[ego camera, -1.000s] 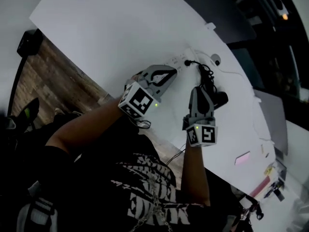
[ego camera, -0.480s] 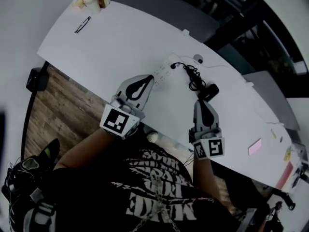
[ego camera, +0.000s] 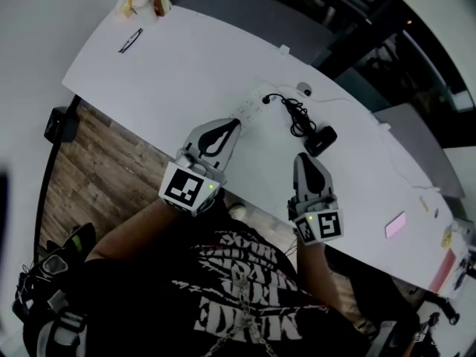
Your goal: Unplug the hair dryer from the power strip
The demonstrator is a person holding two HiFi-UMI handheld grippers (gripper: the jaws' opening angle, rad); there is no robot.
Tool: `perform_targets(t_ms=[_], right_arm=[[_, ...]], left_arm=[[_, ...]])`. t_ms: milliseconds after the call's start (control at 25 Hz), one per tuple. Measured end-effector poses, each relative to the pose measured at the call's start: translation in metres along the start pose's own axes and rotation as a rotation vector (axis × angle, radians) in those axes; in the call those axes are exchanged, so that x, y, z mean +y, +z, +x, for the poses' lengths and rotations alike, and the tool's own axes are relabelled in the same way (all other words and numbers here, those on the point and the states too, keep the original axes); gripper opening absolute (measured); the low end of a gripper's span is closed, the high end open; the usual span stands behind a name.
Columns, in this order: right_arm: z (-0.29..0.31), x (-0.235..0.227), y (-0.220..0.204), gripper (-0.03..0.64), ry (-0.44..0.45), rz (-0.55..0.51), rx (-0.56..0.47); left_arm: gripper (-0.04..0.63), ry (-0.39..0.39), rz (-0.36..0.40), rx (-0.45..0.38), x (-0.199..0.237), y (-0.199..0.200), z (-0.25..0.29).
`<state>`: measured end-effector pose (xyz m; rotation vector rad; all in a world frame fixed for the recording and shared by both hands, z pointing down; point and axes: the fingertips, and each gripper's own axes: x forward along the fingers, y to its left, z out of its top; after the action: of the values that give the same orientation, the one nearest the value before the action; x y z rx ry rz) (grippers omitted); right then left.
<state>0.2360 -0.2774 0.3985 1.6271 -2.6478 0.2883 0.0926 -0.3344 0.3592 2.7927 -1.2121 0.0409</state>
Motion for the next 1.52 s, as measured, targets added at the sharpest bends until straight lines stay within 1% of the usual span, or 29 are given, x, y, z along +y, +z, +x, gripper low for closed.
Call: perform_targets(t_ms=[160,280,480,680,840,880,960,1000,1160,1320,1360,1400,1440,1480,1520], right_arm=[[0.016,0.0,-0.011,0.041,0.012,0.017,0.03],[0.036,-0.003,-0.024,0.041,0.012,0.041,0.054],[0.087,-0.01,-0.051,0.041,0.007,0.036,0.098],[0.14,-0.029,-0.1,0.041,-0.001,0.005,0.209],[0.172,-0.048,-0.145,0.044,-0.025,0.035,0.315],[0.18,-0.052,-0.155,0.05,-0.031,0.052,0.342],[0.193,-0.06,-0.17,0.152,-0.048,0.084,0.385],[0.198,-0.064,-0.174,0.156,-0.059,0.09,0.398],[0.219,-0.072,-0.179,0.156,-0.083,0.083,0.405],[0.232,-0.08,-0.182,0.156,-0.117,0.098,0.402],[0.233,-0.082,-0.182,0.13,-0.128,0.104,0.403],[0.233,-0.085,-0.18,0.077,-0.135,0.114,0.399],[0.232,-0.086,-0.177,0.074,-0.136,0.134,0.387],[0.229,-0.088,-0.173,0.074,-0.134,0.161,0.37],[0.224,-0.09,-0.169,0.073,-0.133,0.189,0.351]], left_arm=[[0.026,-0.005,0.019,0.014,0.01,-0.009,0.005],[0.026,-0.003,-0.027,0.066,0.019,-0.025,0.012],[0.026,-0.02,-0.054,0.158,0.041,-0.066,0.035],[0.026,-0.049,-0.095,0.244,0.06,-0.112,0.069],[0.026,-0.072,-0.146,0.32,0.067,-0.154,0.094],[0.026,-0.077,-0.16,0.34,0.068,-0.164,0.099],[0.026,-0.089,-0.185,0.387,0.069,-0.185,0.109],[0.026,-0.094,-0.196,0.415,0.068,-0.196,0.113],[0.026,-0.119,-0.211,0.532,0.063,-0.234,0.124],[0.026,-0.198,-0.216,0.658,0.042,-0.266,0.125],[0.026,-0.212,-0.195,0.695,0.037,-0.273,0.124],[0.026,-0.221,-0.163,0.729,0.034,-0.278,0.123],[0.026,-0.227,-0.134,0.755,0.033,-0.282,0.123],[0.026,-0.231,-0.124,0.767,0.031,-0.284,0.123],[0.026,-0.234,-0.139,0.769,0.03,-0.285,0.123]])
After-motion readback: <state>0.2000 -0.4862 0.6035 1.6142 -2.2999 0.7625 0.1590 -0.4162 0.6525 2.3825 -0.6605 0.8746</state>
